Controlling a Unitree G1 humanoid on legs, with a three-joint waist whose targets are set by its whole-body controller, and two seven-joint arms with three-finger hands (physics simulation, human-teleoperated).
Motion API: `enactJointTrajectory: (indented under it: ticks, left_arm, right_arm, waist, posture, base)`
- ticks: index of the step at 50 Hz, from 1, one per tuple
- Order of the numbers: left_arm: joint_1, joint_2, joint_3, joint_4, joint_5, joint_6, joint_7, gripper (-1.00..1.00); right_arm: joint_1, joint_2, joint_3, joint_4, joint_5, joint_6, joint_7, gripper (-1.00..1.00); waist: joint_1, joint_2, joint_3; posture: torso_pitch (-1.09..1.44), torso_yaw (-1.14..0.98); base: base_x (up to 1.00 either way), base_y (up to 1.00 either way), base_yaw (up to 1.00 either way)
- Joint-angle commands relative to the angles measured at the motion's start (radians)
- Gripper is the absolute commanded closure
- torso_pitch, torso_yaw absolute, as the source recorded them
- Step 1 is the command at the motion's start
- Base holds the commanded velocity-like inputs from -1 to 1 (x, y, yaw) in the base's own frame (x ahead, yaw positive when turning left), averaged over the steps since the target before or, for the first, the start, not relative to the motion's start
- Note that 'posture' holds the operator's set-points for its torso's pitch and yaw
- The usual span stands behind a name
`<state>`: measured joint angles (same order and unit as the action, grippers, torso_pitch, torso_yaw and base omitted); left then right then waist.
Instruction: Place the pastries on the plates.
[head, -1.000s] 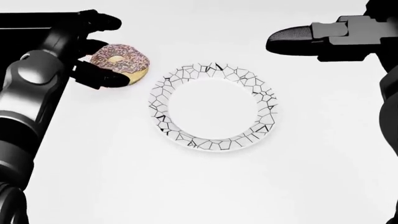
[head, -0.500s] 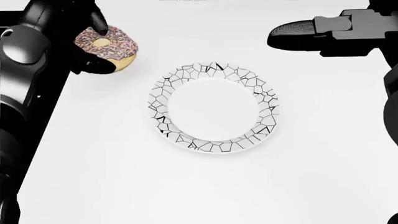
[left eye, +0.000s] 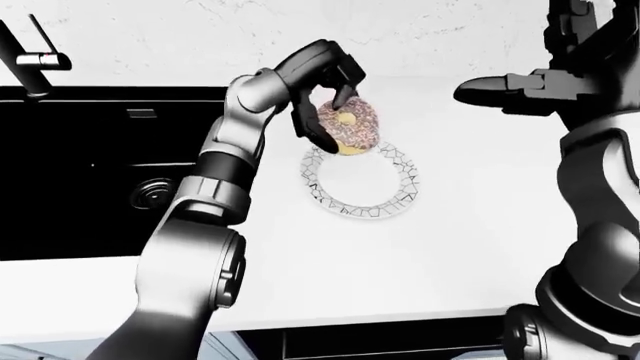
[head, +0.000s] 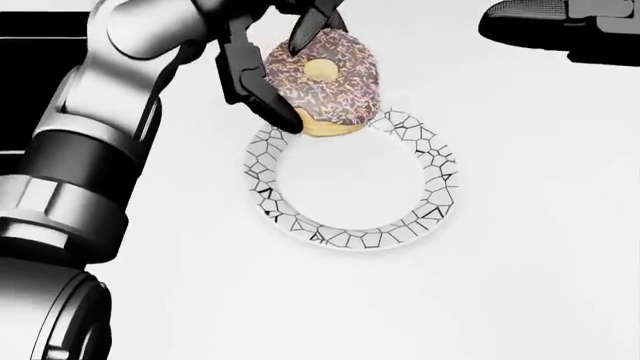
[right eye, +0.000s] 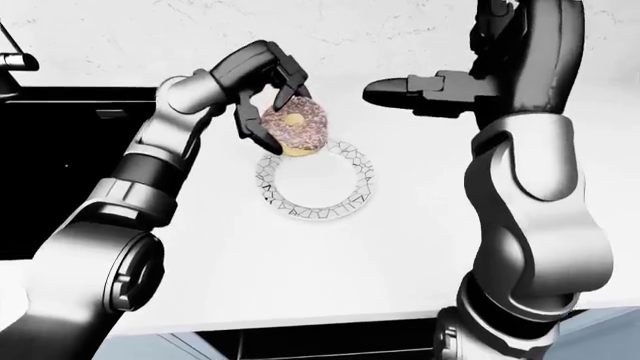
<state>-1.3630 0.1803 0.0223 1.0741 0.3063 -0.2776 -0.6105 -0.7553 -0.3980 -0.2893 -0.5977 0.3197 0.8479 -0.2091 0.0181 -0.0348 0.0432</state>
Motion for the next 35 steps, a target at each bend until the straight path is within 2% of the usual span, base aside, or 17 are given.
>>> enactJointTrajectory:
  ticks: [1, 5, 7, 9, 14, 15, 16, 25, 27, 28, 29, 30, 31, 32, 34, 35]
  left_arm:
    - [-0.023, 0.001, 0.012, -0.045, -0.028, -0.031, -0.036, 1.0]
    - [-0.004, -0.012, 0.006, -0.066, -0.035, -0.032, -0.083, 1.0]
    - [0.022, -0.028, 0.008, -0.106, -0.072, -0.027, -0.162, 1.0]
    - [0.047, -0.04, 0.005, -0.15, -0.09, -0.007, -0.197, 1.0]
    - [0.055, -0.057, -0.001, -0.151, -0.094, -0.004, -0.202, 1.0]
    - [0.046, -0.053, -0.008, -0.121, -0.07, -0.024, -0.166, 1.0]
    - [0.05, -0.056, -0.017, -0.107, -0.061, -0.037, -0.178, 1.0]
    - [0.033, -0.068, -0.01, -0.053, -0.043, -0.067, -0.164, 1.0]
    - [0.036, -0.071, -0.009, -0.059, -0.046, -0.057, -0.171, 0.87]
    - [0.038, -0.073, -0.008, -0.064, -0.05, -0.055, -0.177, 0.87]
    - [0.034, -0.071, -0.006, -0.061, -0.05, -0.052, -0.169, 0.72]
    - [0.038, -0.072, -0.008, -0.066, -0.05, -0.054, -0.176, 0.7]
    - [0.038, -0.078, -0.003, -0.076, -0.062, -0.039, -0.181, 0.57]
    - [0.037, -0.073, -0.008, -0.072, -0.053, -0.042, -0.17, 0.54]
    - [0.034, -0.071, -0.008, -0.068, -0.054, -0.046, -0.172, 0.33]
    - [0.026, -0.068, -0.004, -0.083, -0.06, -0.029, -0.179, -0.87]
  right_arm:
    - [-0.027, -0.019, -0.01, -0.022, 0.016, -0.024, -0.014, -1.0]
    - [-0.024, -0.028, -0.004, -0.02, 0.033, -0.029, -0.028, -1.0]
    - [-0.014, -0.032, -0.004, -0.025, 0.04, -0.028, -0.03, -1.0]
    - [-0.01, -0.032, -0.001, -0.026, 0.044, -0.03, -0.032, -1.0]
    - [-0.003, -0.029, 0.004, -0.025, 0.044, -0.036, -0.036, -1.0]
    - [-0.002, -0.029, 0.005, -0.026, 0.043, -0.036, -0.036, -1.0]
    - [-0.005, -0.029, 0.008, -0.025, 0.043, -0.035, -0.036, -1.0]
    - [-0.014, -0.027, 0.013, -0.021, 0.038, -0.031, -0.031, -1.0]
    - [-0.014, -0.024, 0.013, -0.02, 0.038, -0.032, -0.03, -1.0]
    - [-0.014, -0.024, 0.012, -0.02, 0.038, -0.033, -0.03, -1.0]
    - [-0.012, -0.023, 0.013, -0.02, 0.038, -0.035, -0.029, -1.0]
    - [-0.008, -0.02, 0.013, -0.021, 0.038, -0.038, -0.029, -1.0]
    - [-0.003, -0.02, 0.013, -0.022, 0.038, -0.039, -0.028, -1.0]
    - [0.0, -0.02, 0.012, -0.022, 0.037, -0.041, -0.027, -1.0]
    - [-0.002, -0.021, 0.01, -0.022, 0.038, -0.04, -0.026, -1.0]
    - [0.002, -0.022, 0.005, -0.026, 0.041, -0.037, -0.025, -1.0]
  waist:
    - [0.002, -0.006, -0.03]
    - [0.003, -0.01, -0.03]
    - [0.003, -0.012, -0.03]
    - [0.004, -0.014, -0.028]
    - [0.006, -0.018, -0.028]
    - [0.007, -0.019, -0.028]
    - [0.007, -0.02, -0.028]
    - [0.009, -0.024, -0.03]
    - [0.009, -0.025, -0.029]
    - [0.009, -0.025, -0.029]
    - [0.009, -0.025, -0.029]
    - [0.009, -0.025, -0.029]
    - [0.009, -0.025, -0.029]
    - [0.009, -0.025, -0.029]
    - [0.01, -0.025, -0.029]
    - [0.01, -0.025, -0.029]
  posture:
    - [0.0, 0.0]
    - [0.0, 0.0]
    - [0.0, 0.0]
    - [0.0, 0.0]
    - [0.0, 0.0]
    - [0.0, 0.0]
    - [0.0, 0.0]
    - [0.0, 0.0]
    - [0.0, 0.0]
    - [0.0, 0.0]
    - [0.0, 0.0]
    - [0.0, 0.0]
    - [0.0, 0.0]
    - [0.0, 0.0]
    - [0.0, 0.0]
    - [0.0, 0.0]
  base:
    - [0.0, 0.0, 0.0]
    - [0.0, 0.0, 0.0]
    - [0.0, 0.0, 0.0]
    - [0.0, 0.0, 0.0]
    - [0.0, 0.0, 0.0]
    - [0.0, 0.0, 0.0]
    - [0.0, 0.0, 0.0]
    - [0.0, 0.0, 0.0]
    - [0.0, 0.0, 0.0]
    - [0.0, 0.0, 0.0]
    - [0.0, 0.0, 0.0]
    - [0.0, 0.0, 0.0]
    - [0.0, 0.0, 0.0]
    - [0.0, 0.0, 0.0]
    - [0.0, 0.0, 0.0]
    - [0.0, 0.0, 0.0]
